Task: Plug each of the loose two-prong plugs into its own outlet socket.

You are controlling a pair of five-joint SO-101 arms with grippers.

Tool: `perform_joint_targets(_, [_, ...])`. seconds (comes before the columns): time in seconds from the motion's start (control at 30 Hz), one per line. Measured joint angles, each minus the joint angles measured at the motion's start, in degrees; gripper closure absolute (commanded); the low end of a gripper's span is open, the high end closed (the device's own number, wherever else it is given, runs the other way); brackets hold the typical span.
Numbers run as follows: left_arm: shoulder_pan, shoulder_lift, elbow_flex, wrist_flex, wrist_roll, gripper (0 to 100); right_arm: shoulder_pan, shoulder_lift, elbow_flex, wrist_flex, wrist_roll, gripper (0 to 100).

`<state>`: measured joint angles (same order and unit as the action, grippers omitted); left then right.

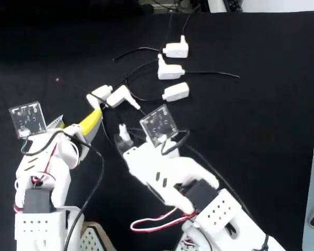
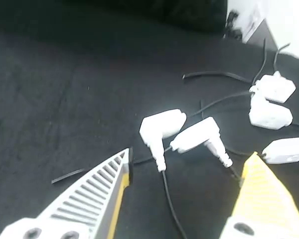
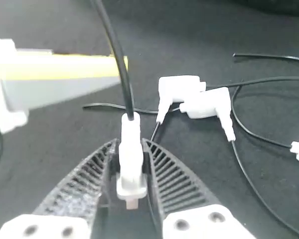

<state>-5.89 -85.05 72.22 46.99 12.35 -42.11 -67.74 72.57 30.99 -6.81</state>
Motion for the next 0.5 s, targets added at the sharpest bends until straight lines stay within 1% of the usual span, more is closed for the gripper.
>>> perform_joint_targets(0.1, [2.73,-2.9,0.44,1.05,-0.44,65,-0.62,0.0,0.44,0.0,0.0,98.7])
perform_joint_targets(0.27, [8.97,-8.79,0.44,5.98,-4.48,65,-1.32,0.0,0.44,0.0,0.0,98.7])
perform_joint_targets(0.5, [13.54,-17.32,0.44,12.57,-8.62,65,-1.41,-0.18,0.88,0.7,0.0,98.7])
